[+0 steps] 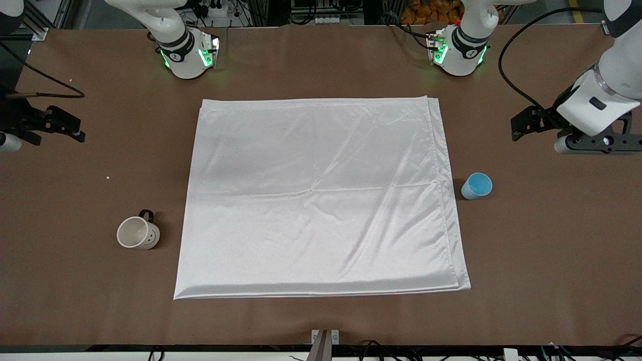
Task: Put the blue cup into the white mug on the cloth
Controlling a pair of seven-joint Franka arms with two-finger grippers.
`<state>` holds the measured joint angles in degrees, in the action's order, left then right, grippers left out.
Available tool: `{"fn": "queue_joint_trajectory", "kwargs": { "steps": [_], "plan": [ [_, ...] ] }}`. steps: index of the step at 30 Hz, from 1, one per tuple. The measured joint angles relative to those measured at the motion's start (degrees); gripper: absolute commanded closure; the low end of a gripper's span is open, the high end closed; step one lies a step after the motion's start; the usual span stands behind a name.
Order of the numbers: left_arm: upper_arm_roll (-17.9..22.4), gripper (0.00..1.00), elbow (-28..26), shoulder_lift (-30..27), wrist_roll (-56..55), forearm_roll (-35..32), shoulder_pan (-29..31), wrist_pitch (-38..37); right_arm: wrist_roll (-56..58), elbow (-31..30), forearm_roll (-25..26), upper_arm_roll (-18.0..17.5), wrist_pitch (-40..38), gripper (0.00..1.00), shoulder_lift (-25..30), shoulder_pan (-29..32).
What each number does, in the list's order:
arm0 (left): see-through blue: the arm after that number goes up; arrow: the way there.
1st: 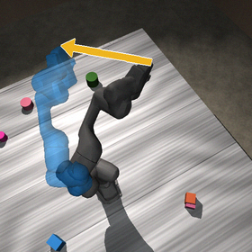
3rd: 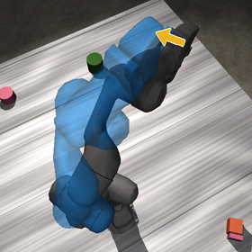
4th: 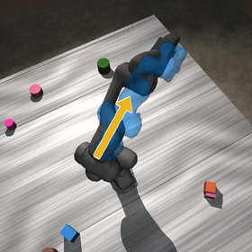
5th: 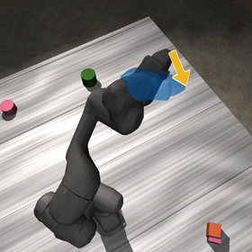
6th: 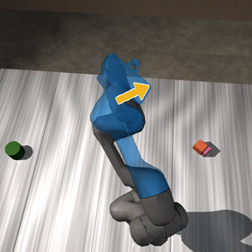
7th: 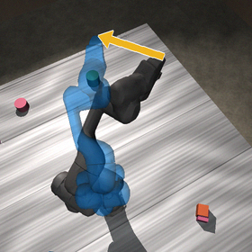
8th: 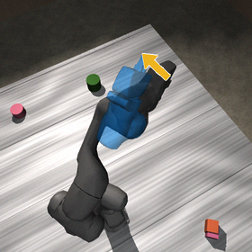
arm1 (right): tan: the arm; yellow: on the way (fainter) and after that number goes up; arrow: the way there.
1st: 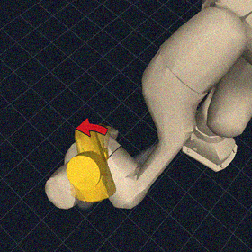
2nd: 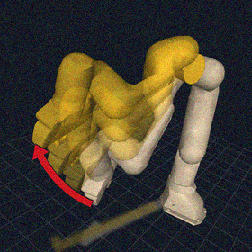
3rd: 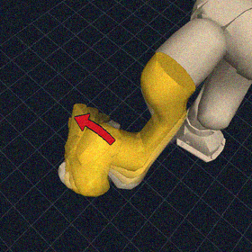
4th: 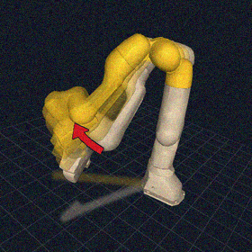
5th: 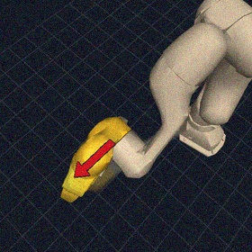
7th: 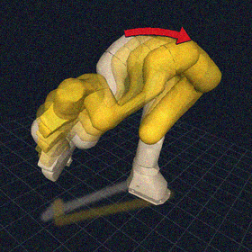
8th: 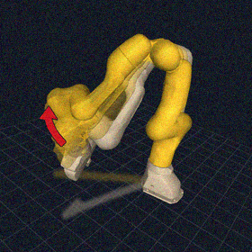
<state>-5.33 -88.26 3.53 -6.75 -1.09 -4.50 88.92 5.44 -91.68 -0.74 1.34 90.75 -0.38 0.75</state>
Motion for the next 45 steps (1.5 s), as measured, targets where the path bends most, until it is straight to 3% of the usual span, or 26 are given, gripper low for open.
{"fn": "queue_joint_trajectory", "kwargs": {
  "steps": [10, 18, 32, 45],
  "plan": [
    [0.01, 0.00, -0.70, 1.70, 0.00, -0.01, 0.07, 1.39, 0.00, -1.26, 0.00, 0.01, 0.50, 0.00, -2.86, 0.01],
    [0.01, 0.00, -4.79, 2.00, 0.00, -0.02, 0.06, 5.94, 0.00, -4.92, 0.00, 0.05, 4.10, 0.00, -3.28, 0.02],
    [-0.05, 0.00, -14.97, 2.28, 0.00, -0.04, -0.08, 16.34, -0.15, -19.81, 0.00, 0.09, 24.51, 0.00, -5.01, 0.05],
    [-0.35, 0.00, -27.18, 3.32, -0.42, -1.81, -1.70, 32.02, -0.30, -21.91, 0.00, 0.33, 35.62, 0.00, -13.50, 0.44]
  ]
}}
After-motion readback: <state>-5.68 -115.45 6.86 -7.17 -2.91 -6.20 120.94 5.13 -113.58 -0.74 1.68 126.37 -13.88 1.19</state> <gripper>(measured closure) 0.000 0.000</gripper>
